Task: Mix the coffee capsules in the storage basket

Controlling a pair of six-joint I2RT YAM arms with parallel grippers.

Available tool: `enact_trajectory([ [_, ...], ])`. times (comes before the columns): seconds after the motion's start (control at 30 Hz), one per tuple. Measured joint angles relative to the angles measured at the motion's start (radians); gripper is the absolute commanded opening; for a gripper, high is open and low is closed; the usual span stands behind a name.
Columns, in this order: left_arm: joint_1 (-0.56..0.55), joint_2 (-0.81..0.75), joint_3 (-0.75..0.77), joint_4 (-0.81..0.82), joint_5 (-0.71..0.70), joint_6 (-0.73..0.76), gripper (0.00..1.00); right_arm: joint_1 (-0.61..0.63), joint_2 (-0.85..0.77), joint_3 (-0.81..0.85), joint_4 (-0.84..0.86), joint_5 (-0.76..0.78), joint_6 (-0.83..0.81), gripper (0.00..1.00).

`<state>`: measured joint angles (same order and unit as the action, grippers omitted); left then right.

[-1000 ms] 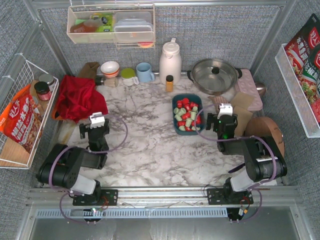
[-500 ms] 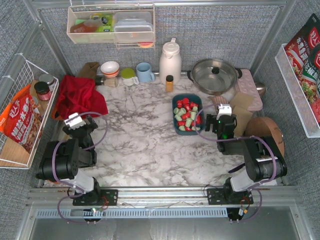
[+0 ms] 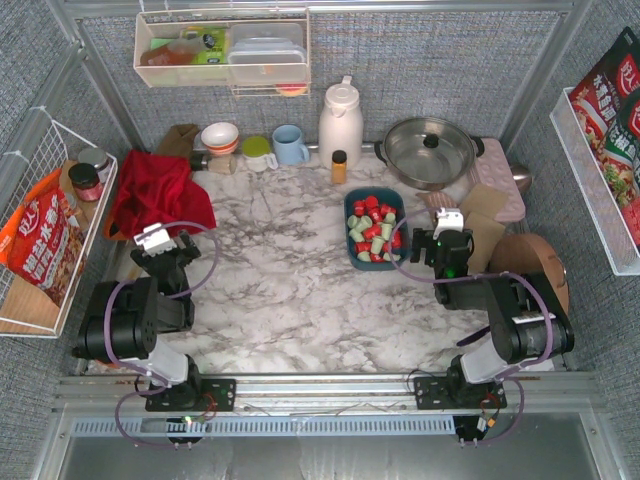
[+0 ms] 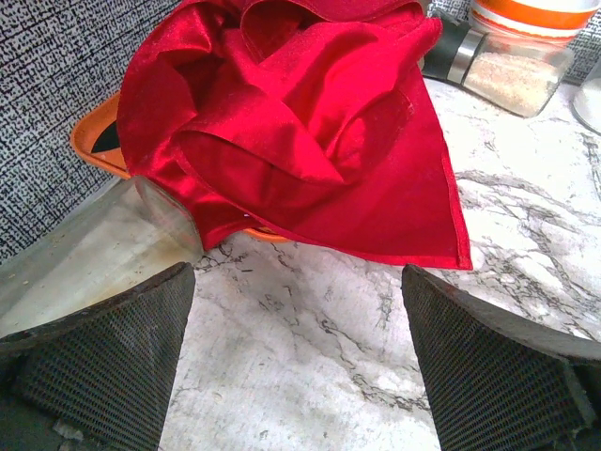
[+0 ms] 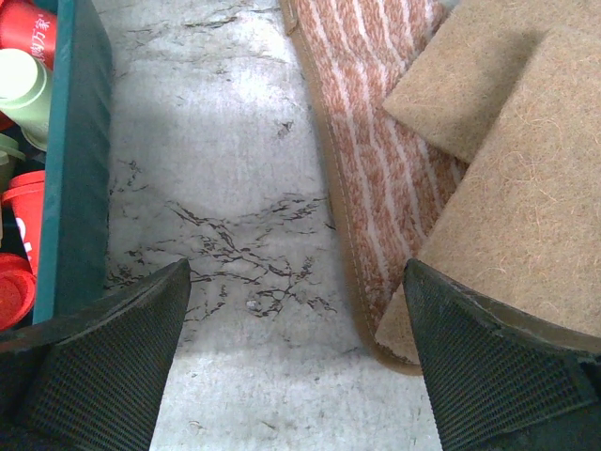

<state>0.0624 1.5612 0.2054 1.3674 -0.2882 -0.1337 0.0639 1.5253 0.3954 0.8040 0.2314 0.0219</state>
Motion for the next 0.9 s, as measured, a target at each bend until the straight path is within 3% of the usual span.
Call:
enact_trajectory([
  [0.9,0.0,0.0,0.0,0.0,0.001,0.003,0.99,-0.024,0.0,0.013,-0.018,-0.08,0.003,0.99],
])
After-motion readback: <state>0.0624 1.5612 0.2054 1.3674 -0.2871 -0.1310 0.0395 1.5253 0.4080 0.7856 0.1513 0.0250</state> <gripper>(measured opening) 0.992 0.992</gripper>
